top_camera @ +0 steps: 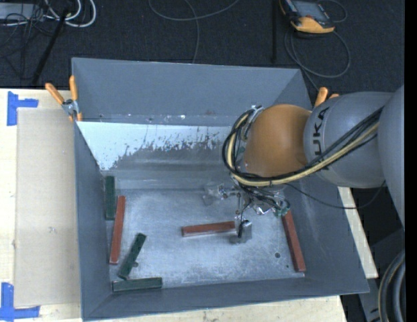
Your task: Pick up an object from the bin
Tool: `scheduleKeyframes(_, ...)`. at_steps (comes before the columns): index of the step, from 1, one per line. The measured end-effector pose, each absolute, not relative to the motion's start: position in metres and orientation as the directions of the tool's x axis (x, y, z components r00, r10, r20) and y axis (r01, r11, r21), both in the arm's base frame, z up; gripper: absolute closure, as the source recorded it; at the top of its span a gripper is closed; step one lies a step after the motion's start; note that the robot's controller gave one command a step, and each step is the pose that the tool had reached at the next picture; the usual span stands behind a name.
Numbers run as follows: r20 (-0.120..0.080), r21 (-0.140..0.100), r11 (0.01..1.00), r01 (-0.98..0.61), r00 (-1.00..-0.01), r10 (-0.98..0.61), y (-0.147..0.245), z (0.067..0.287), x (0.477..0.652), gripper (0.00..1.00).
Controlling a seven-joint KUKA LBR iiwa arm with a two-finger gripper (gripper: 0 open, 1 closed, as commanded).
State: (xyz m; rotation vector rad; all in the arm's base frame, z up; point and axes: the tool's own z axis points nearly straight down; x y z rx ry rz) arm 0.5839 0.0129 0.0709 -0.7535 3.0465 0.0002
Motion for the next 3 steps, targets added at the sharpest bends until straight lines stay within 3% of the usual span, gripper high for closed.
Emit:
scheduleKeyframes(1,-0.001,0.001,0.886,-0.465,-0.886,-0.465,0.013,0.071,0.583,1.00)
scheduleKeyframes(2,-0.004,0.003,0.854,-0.520,-0.854,-0.520,0.084,0.088,0.585,1.00)
scheduleKeyframes(3,-0.001,0.001,0.857,-0.515,-0.857,-0.515,0.080,0.087,0.585,0.00)
